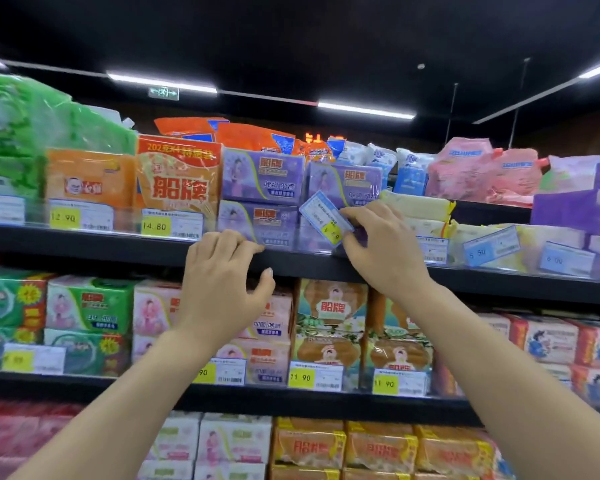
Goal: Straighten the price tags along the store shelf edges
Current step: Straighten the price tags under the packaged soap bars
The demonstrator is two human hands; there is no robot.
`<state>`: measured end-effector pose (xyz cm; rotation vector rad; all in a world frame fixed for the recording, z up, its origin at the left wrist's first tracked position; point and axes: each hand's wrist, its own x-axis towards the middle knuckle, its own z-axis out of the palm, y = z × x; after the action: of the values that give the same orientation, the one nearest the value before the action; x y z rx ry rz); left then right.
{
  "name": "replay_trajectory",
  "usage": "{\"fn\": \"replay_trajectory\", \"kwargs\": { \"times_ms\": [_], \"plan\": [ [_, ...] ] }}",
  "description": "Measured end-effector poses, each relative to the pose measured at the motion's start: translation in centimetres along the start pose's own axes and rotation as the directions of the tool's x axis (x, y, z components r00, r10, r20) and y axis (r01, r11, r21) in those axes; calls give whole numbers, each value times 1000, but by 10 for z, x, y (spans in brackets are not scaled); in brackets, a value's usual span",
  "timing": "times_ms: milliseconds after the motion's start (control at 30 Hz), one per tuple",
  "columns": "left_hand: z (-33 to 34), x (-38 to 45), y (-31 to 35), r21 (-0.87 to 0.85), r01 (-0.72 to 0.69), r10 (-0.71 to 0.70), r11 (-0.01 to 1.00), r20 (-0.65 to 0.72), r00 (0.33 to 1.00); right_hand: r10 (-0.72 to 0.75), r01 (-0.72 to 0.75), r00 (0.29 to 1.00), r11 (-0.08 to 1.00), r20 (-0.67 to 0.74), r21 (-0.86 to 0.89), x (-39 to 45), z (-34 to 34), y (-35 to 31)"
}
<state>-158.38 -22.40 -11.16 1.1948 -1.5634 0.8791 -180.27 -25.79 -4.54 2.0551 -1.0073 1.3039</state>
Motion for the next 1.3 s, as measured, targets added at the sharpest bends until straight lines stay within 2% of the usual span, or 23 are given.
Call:
{"fn": "replay_trajectory", "kwargs": {
  "times_ms": [367, 567, 933, 1100, 1300],
  "plan": [
    [3, -4, -3, -6, -9, 9, 1000, -9, 1000, -121, 120, 992, 992, 33, 31, 11, 5, -11],
    [2, -2, -7, -23, -35, 34, 999, -20, 999, -25, 18, 995, 998, 96, 67, 10, 0, -5],
    [4, -2, -9, -37, -43, 42, 998, -31, 999, -53, 56, 991, 998, 124, -17, 4, 1, -13],
    [3, -3, -11, -40, -55, 55, 998, -4, 998, -47, 53, 988, 998, 145, -41, 1, 3, -16],
    [-1, -1, -12, -35, -67, 68, 997, 46, 997, -58, 64, 993, 996, 106, -56, -10, 4, -20]
  ]
}}
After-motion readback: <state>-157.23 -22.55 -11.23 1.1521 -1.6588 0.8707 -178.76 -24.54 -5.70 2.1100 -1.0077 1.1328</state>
